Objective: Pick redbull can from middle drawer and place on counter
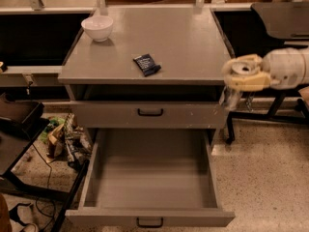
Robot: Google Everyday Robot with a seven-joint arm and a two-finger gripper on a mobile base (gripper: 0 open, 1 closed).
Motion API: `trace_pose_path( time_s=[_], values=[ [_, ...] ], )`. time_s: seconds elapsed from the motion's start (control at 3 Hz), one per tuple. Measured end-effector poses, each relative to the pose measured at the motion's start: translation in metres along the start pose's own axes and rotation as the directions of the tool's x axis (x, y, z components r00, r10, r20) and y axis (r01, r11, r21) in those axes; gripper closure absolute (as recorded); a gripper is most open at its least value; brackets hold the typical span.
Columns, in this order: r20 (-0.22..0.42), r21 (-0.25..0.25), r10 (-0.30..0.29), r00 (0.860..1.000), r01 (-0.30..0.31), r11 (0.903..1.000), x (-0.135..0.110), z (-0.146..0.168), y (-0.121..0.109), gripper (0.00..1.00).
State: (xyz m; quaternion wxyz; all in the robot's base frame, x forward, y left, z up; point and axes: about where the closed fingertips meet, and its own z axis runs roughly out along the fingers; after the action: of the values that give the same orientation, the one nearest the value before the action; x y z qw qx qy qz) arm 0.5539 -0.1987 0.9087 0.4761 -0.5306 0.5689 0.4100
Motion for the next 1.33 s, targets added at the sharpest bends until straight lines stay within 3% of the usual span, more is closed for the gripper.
trace_pose_path(
  time_s=[0.33,0.67,1.0,1.33],
  values=[
    [0.056,0.015,0.003,0.998,-0.003,0.9999,-0.073,0.010,-0.035,1.00],
    [0.137,0.107,0.026,0.990,-0.041,0.9934,-0.120,0.013,-0.074,1.00],
    [0.220,0.210,0.061,0.974,-0.108,0.9717,-0.133,0.032,-0.126,1.00],
    [0.239,0.254,0.056,0.969,-0.118,0.9601,-0.138,0.031,-0.139,1.00]
  ],
)
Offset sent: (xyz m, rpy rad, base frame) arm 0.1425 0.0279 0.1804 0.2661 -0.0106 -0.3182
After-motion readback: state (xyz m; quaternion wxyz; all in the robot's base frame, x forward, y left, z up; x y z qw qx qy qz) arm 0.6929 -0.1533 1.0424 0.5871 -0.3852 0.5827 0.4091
